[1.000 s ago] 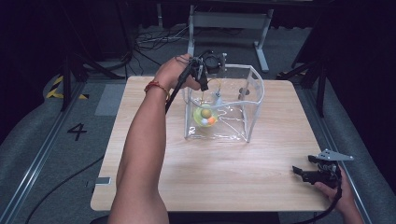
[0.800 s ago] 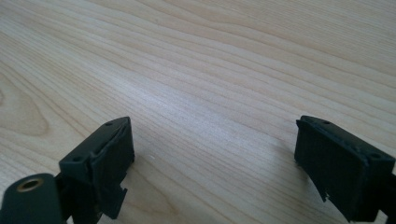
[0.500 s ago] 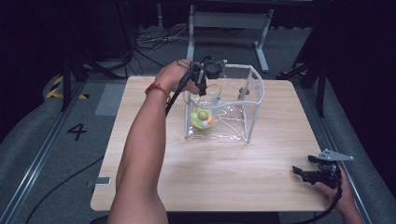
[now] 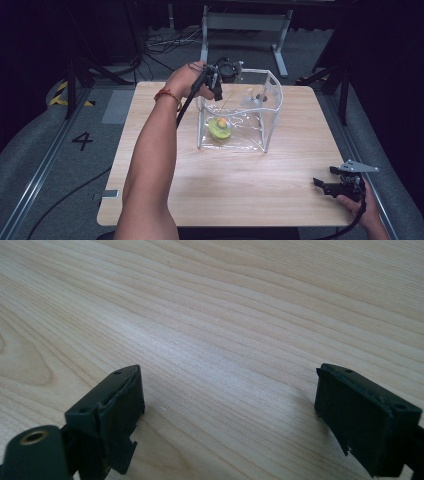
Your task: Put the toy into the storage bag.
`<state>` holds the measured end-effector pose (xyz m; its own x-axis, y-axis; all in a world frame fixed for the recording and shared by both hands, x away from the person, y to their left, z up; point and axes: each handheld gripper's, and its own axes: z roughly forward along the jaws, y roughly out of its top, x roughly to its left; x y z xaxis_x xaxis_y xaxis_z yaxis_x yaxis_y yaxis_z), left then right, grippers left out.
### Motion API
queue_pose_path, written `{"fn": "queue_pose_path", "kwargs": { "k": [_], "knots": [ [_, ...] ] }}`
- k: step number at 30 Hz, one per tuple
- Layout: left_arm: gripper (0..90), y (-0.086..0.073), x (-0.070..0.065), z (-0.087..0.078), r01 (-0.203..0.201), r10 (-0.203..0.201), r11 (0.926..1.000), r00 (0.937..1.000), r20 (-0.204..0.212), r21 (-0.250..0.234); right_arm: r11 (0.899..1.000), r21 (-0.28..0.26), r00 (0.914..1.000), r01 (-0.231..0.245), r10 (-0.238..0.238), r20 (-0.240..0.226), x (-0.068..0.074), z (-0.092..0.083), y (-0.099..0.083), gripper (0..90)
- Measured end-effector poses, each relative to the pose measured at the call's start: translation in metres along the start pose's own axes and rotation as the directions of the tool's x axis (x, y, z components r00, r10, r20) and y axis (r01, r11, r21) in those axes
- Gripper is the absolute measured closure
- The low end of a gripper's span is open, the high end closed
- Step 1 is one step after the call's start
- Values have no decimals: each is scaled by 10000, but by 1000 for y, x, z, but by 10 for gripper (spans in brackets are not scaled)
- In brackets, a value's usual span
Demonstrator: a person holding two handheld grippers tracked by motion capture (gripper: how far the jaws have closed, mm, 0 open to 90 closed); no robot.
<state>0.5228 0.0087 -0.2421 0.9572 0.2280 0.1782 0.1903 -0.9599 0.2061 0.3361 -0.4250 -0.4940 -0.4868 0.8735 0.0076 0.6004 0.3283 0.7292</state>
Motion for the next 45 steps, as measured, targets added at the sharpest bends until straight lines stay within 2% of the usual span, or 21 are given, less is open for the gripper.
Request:
{"fn": "queue_pose_path", "kwargs": {
  "k": [6,7,13,18,21,22,33,40,45],
  "knots": [
    [850,-4,-2,-7,57,-59,9999,9998,-194,-110,10000,-10,10000,18,-18,10,0,0,0,129],
    [847,-5,-2,-8,-43,41,10000,9998,-189,-89,10000,-9,10000,15,-15,9,0,0,0,129],
    [836,-14,-4,-16,77,-93,9993,9990,-439,-369,10000,6,10000,-10,10,0,0,0,0,129],
    [809,-26,-7,-23,206,-254,9978,9967,-768,-628,10000,-9,10000,13,-13,5,0,0,0,128],
    [792,-32,-9,-27,262,-323,9969,9961,-826,-741,10000,-15,10000,24,-24,7,0,0,0,129],
    [771,-38,-11,-29,307,-389,9960,9944,-978,-835,10000,-15,10000,24,-24,7,0,0,0,129],
    [713,-70,-22,-36,505,-633,9937,9895,-1298,-997,10000,-4,10000,4,-4,4,0,0,0,128],
    [650,-92,-31,-32,706,-875,9914,9837,-1568,-1101,10000,4,10000,21,-21,-3,0,0,0,128],
    [600,-106,-38,-25,991,-1222,9866,9752,-1847,-1296,10000,7,10000,25,-25,-2,0,0,0,129]
  ]
}}
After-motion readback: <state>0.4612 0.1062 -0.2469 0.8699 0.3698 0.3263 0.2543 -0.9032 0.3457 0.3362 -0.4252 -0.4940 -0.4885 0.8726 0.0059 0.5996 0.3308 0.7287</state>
